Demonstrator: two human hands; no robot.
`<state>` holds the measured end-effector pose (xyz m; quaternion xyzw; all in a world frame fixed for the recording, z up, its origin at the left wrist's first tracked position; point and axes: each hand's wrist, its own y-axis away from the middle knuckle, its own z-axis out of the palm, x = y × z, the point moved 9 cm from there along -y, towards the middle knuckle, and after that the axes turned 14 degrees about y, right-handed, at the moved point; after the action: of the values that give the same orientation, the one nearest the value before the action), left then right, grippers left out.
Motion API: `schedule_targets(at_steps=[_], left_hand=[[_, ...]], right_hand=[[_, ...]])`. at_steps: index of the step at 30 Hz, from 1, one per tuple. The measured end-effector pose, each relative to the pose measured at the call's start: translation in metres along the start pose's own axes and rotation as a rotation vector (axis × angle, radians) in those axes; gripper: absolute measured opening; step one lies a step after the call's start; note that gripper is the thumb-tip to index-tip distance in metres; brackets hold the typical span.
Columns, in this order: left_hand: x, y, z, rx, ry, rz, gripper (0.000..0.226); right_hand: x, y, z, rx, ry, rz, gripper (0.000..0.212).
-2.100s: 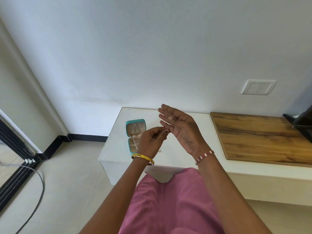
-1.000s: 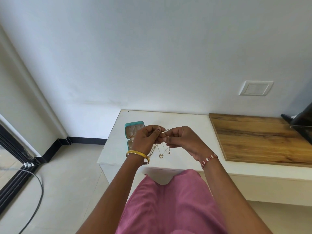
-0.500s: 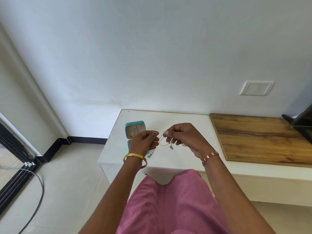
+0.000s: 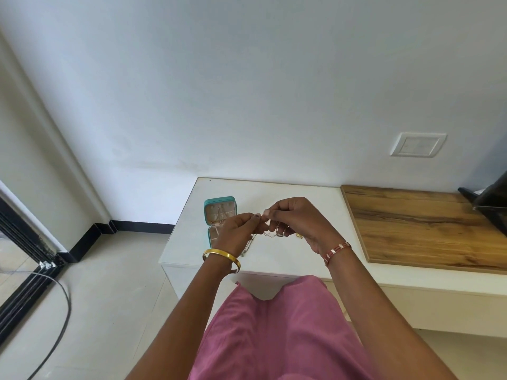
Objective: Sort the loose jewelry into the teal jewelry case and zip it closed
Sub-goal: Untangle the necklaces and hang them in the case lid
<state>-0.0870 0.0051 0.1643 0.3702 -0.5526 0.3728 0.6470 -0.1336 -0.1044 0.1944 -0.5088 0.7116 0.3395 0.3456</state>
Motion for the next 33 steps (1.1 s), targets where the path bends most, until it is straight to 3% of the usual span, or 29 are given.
schedule_targets(at_steps=[8,17,25,33], left_hand=[[-0.010,-0.003,-0.018,0.131,0.420,-0.117,0.030],[-0.017,-0.006,-0.015,0.104,0.987,-0.241,0.033],[-0.028,-0.008,-0.010,0.059,0.949,-0.249,0.024],[-0.039,-0.010,-0.035,0.124,0.513,-0.183,0.023]], right_hand=[[0.015,0.002,0.003,-0.004,-0.083,0.040,0.023],[0.030,0.001,0.035,-0.088,-0.502,0.106,0.035],[0.023,-0.008,0.040,-0.112,-0.612,0.052,0.020],[0.023,-0.021,0.034,-0.069,-0.654,-0.009,0.027]])
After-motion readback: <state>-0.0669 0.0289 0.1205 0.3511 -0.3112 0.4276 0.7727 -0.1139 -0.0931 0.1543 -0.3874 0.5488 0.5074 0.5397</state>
